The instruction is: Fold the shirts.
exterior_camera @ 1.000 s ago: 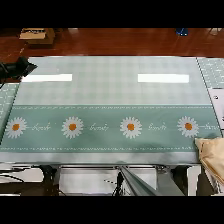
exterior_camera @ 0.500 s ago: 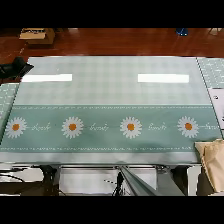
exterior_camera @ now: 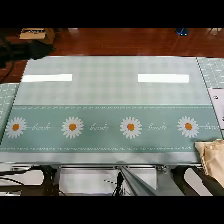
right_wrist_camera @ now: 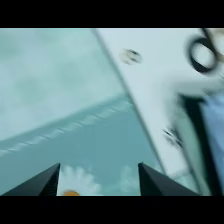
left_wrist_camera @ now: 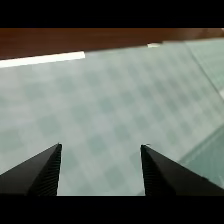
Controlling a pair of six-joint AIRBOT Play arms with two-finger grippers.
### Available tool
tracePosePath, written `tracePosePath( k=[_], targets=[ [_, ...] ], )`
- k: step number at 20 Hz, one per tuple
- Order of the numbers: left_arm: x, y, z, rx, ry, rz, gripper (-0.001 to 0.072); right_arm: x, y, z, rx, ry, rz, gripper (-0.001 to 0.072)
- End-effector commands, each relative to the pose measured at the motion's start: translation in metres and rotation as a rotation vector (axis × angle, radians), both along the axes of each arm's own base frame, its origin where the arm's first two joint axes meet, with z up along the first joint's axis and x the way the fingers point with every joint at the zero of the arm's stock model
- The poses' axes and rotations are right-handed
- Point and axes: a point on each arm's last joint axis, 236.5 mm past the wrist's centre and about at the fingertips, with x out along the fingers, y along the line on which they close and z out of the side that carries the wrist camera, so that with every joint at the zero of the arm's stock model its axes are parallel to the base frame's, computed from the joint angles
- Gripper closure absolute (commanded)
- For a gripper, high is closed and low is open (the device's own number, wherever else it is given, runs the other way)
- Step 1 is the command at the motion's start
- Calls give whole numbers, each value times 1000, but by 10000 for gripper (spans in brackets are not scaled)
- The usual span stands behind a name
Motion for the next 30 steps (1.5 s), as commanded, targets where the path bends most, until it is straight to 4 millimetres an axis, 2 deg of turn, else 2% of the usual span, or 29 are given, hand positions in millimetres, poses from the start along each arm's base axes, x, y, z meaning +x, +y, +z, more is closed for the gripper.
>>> tracePosePath(
  k=[1, 2, 4, 7, 9, 12, 30],
  targets=[
    [-21, -31, -41, 411, 157, -2, 123, 97, 153, -9, 116, -134, 346, 128],
    [-22, -27, -52, 509, 214, 88, 123, 107, 184, -22, 143, -123, 393, 104],
    [-32, -27, -70, 645, 289, 165, 122, 108, 226, -53, 183, -39, 454, 104],
    [-57, -62, -80, 697, 310, 39, 121, 91, 251, -89, 198, 109, 506, 105],
    [-55, -77, -79, 694, 275, 19, 121, 79, 253, -97, 202, 170, 516, 113],
    [-51, -85, -81, 689, 254, 13, 122, 73, 251, -99, 196, 198, 516, 113],
    [-51, -86, -85, 691, 262, 11, 122, 74, 251, -98, 196, 193, 515, 113]
  ],
)
